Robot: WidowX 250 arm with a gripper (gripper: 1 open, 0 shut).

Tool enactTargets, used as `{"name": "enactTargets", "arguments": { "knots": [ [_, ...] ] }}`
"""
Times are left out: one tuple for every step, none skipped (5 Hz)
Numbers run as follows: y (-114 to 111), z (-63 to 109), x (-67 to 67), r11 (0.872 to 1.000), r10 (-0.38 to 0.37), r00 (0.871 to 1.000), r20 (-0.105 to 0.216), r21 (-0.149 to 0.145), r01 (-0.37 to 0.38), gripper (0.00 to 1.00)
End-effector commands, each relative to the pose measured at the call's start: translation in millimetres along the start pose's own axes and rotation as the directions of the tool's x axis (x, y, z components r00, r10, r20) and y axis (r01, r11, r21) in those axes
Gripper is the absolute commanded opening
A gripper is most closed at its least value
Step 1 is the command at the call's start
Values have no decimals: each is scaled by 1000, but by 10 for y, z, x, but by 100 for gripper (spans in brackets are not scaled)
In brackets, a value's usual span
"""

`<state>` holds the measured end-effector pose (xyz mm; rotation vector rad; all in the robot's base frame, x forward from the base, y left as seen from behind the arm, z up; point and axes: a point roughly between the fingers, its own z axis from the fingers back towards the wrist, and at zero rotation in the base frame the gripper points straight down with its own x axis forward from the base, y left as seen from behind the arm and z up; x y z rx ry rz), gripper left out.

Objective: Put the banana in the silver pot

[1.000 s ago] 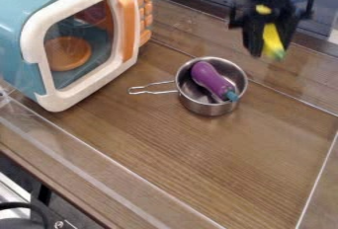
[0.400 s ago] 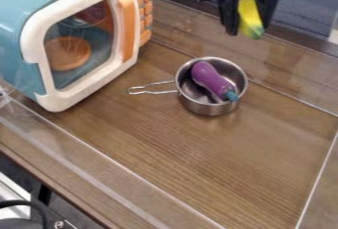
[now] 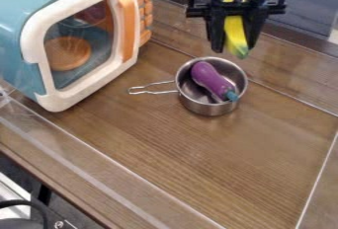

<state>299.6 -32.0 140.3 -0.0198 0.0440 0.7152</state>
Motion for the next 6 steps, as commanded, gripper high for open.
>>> {"name": "enactTargets", "arguments": {
  "knots": [
    [19,120,-19,1000,-1,999,45,-29,2,0],
    [29,25,-14,1000,7,999,44,-20,-6,0],
    [24,-65,7,1000,15,999,47,-14,-14,0],
    [24,-139,27,1000,26,999,47,-10,-25,0],
    [19,-215,45,999,38,998,47,-10,-38,0],
    [8,-246,56,999,46,998,43,-19,-46,0]
  ]
}}
